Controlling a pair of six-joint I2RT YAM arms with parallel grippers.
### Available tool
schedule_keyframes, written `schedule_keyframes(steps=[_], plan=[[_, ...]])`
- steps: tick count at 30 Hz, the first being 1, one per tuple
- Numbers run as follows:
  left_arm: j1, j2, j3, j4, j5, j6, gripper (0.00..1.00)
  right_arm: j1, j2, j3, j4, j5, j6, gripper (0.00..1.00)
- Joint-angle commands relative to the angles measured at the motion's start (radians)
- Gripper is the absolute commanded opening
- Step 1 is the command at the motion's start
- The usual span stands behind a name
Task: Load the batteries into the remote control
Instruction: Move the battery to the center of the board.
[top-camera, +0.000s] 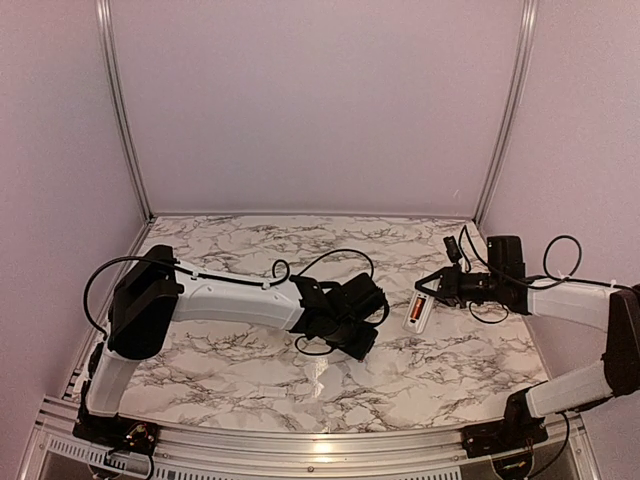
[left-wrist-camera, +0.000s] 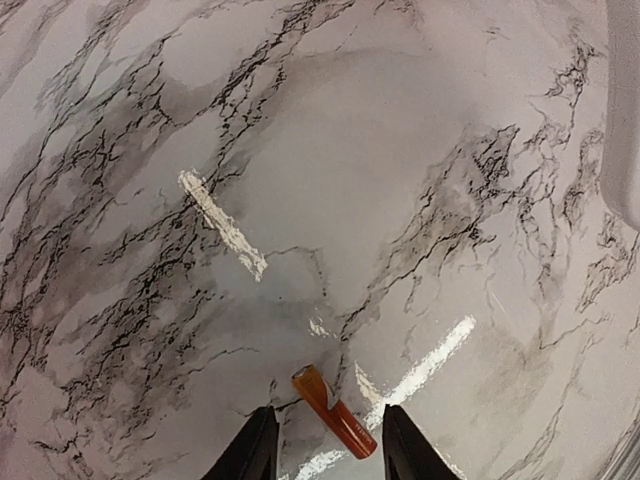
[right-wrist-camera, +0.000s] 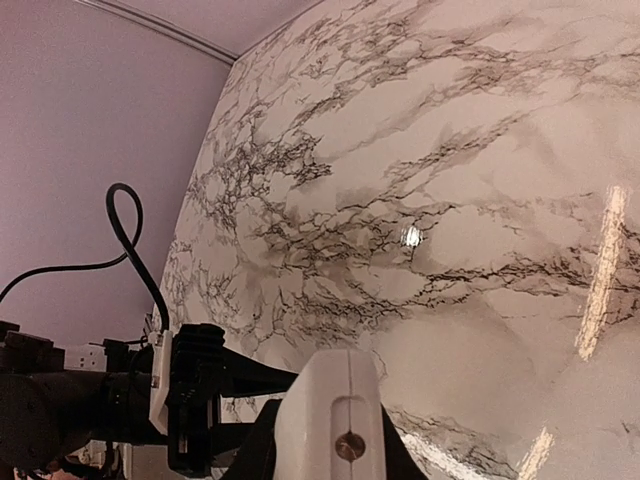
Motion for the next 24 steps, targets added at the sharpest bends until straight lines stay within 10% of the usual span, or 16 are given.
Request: schedule_keyframes(steps=[1,14,24], plan=[[-0.004,0.054,0.052,-0.09,0.014,-0.016,0.37,-0.007,-0.01,0.004,0.005,-0.017,-0.003,0.0],[-0.003,0.077,0.044,-0.177,0.021,0.061,0.18,-0.008,-0.008,-0.002,0.028,-0.034,0.011,0.0],[-0.003,-0.093,-0.191,-0.266,0.036,0.389,0.02,-0.007,0.01,-0.032,0.095,-0.074,0.034,0.0]])
